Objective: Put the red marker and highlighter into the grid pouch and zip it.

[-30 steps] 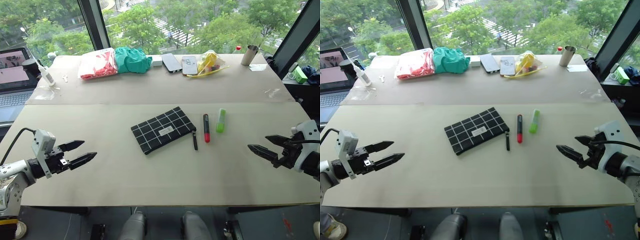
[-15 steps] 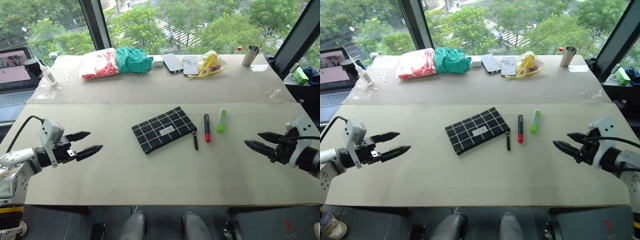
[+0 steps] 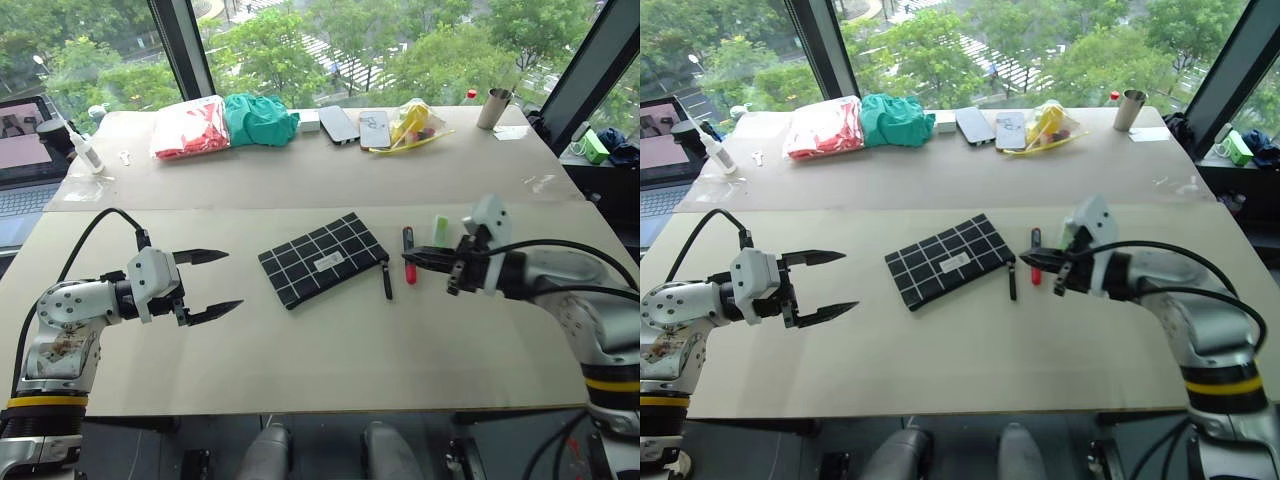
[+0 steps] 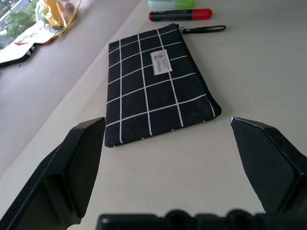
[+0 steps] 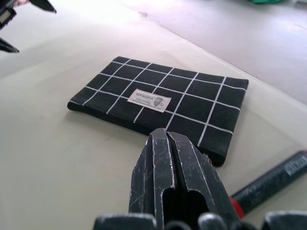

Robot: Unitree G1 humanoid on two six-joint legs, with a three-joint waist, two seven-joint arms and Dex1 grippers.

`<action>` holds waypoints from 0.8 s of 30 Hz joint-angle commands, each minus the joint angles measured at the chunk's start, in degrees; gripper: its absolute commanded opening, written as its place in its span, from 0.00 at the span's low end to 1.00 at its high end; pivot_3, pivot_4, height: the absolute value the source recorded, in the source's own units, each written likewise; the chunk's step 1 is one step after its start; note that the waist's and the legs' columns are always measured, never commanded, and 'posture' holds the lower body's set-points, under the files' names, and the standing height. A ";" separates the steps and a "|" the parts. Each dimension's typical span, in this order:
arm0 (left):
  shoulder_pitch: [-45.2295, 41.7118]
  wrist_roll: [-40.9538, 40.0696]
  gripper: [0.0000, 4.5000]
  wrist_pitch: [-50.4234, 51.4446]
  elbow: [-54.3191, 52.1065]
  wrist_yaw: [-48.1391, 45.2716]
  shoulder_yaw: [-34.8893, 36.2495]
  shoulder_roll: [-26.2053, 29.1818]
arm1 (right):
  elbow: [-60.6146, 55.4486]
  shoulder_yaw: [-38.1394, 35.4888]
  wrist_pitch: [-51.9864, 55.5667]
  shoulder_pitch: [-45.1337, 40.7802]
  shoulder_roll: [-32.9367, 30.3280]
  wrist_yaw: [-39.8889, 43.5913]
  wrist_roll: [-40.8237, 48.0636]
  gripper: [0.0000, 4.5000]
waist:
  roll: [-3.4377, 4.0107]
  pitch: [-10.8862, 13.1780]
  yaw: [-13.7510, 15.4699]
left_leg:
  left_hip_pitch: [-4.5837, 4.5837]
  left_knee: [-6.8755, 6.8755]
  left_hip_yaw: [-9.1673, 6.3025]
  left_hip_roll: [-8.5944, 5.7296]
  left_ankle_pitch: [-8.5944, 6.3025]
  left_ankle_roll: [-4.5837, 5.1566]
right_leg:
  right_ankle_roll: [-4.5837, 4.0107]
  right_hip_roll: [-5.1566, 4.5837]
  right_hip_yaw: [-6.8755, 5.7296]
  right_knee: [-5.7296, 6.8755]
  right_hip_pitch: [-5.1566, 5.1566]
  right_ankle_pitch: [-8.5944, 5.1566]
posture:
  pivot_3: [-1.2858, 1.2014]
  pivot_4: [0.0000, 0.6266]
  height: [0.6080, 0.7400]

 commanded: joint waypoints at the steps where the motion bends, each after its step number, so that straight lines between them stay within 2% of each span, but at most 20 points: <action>1: -0.71 1.67 1.00 -3.06 1.16 -1.83 -1.25 1.36 | 8.70 4.72 -7.37 -7.09 3.78 -1.78 -7.72 0.01 | 0.00 0.00 -0.20 | 0.00 -0.01 0.00 0.00 0.00 0.00 | 0.00 0.00 0.00 0.00 -0.02 0.00 | 0.52 0.24 1.00; 6: -1.30 2.97 1.00 -4.77 3.50 -2.82 -3.31 1.13 | 20.34 9.50 -11.73 -14.15 8.76 -2.17 -14.81 0.01 | 0.01 0.00 -0.68 | -0.04 -0.03 -0.01 0.00 0.01 -0.01 | 0.00 0.00 -0.02 0.06 -0.12 0.00 | 0.52 0.24 1.00; 12: -2.43 6.03 1.00 -8.38 7.30 -2.97 -6.60 0.60 | 27.51 13.31 -12.96 -16.99 11.36 -2.13 -21.30 0.01 | 0.01 0.00 -0.87 | -0.06 -0.02 -0.08 -0.02 0.01 -0.02 | 0.00 0.00 -0.06 0.11 -0.14 0.00 | 0.52 0.24 1.00; 19: -4.34 6.79 1.00 -10.10 9.23 -3.65 -7.93 1.26 | 29.40 18.22 -14.41 -16.47 10.07 -0.21 -29.05 0.01 | 0.01 0.00 -1.30 | -0.06 -0.01 -0.10 -0.03 0.02 -0.03 | 0.00 0.00 -0.08 0.19 -0.19 0.00 | 0.52 0.24 1.00; 24: -8.87 13.58 1.00 -14.35 14.37 -1.96 -11.44 1.13 | 29.59 19.92 -15.24 -15.72 11.21 -0.83 -32.80 0.01 | 0.01 0.00 -1.29 | -0.04 0.01 -0.14 -0.04 0.02 -0.03 | 0.00 0.00 -0.14 0.21 -0.13 0.00 | 0.52 0.24 1.00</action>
